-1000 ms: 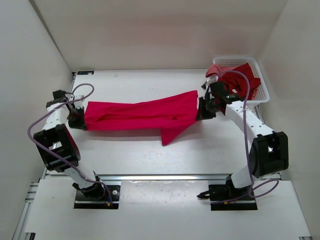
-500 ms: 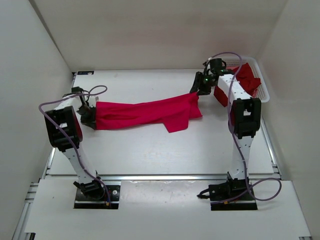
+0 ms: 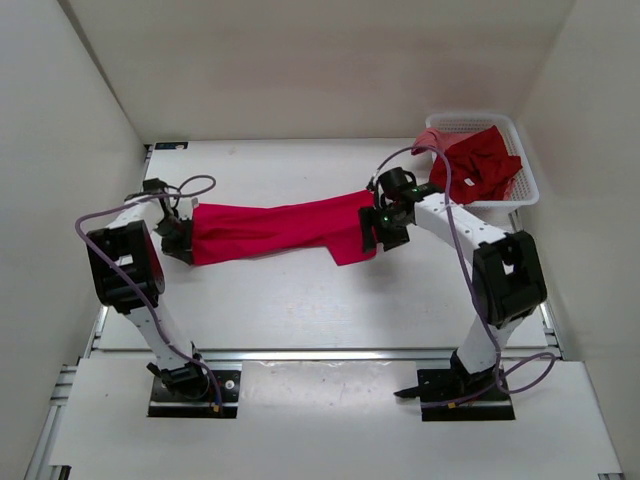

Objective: Fold and stack the t-shirts
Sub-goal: Flatten out the tshirt

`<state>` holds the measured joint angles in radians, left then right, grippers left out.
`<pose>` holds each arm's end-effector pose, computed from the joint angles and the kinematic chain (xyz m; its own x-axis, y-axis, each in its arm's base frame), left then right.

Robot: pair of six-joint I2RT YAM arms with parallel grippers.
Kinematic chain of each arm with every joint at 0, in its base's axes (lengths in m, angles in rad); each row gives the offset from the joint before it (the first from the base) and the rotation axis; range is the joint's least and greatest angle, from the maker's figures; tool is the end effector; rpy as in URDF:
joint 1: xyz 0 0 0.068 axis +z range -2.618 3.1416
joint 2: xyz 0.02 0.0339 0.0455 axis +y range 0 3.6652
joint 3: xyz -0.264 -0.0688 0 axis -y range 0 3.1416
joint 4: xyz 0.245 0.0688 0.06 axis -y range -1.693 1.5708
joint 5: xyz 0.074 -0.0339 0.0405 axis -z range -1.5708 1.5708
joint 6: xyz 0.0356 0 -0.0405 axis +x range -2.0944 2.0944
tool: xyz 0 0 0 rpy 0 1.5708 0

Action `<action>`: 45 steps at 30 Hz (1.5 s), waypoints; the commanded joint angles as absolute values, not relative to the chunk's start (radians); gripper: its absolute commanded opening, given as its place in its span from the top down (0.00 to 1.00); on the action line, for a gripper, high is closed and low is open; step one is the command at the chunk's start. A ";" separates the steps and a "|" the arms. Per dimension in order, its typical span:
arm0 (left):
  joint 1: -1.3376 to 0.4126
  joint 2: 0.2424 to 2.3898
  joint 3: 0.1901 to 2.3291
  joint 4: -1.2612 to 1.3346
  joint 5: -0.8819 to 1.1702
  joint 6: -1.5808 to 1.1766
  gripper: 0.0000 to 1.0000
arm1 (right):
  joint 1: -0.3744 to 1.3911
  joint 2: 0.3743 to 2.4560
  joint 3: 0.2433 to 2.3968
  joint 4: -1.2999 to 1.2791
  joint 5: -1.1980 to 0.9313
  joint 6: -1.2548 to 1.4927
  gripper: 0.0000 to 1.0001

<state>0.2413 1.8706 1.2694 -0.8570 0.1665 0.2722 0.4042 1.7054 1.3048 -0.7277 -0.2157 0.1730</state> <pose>0.3376 0.0770 0.1682 -0.9879 0.0299 -0.1525 0.0498 0.9905 -0.1284 0.3197 0.1451 0.2365 -0.8991 -0.2017 -0.3885 -0.3184 0.9104 0.2642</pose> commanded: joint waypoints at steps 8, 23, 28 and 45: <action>0.261 1.749 1.221 -0.858 0.189 0.279 1.00 | 0.350 1.911 1.439 -0.664 -0.150 0.204 0.36; 0.278 1.741 1.236 -0.876 0.192 0.284 1.00 | 0.367 1.944 1.365 -0.634 -0.199 0.219 0.74; 0.281 1.750 1.249 -0.884 0.201 0.288 1.00 | 0.345 1.971 1.404 -0.632 -0.248 0.224 1.00; 0.235 1.720 2.109 -0.788 0.237 0.136 1.00 | 0.228 1.678 2.021 -0.693 0.058 0.057 1.00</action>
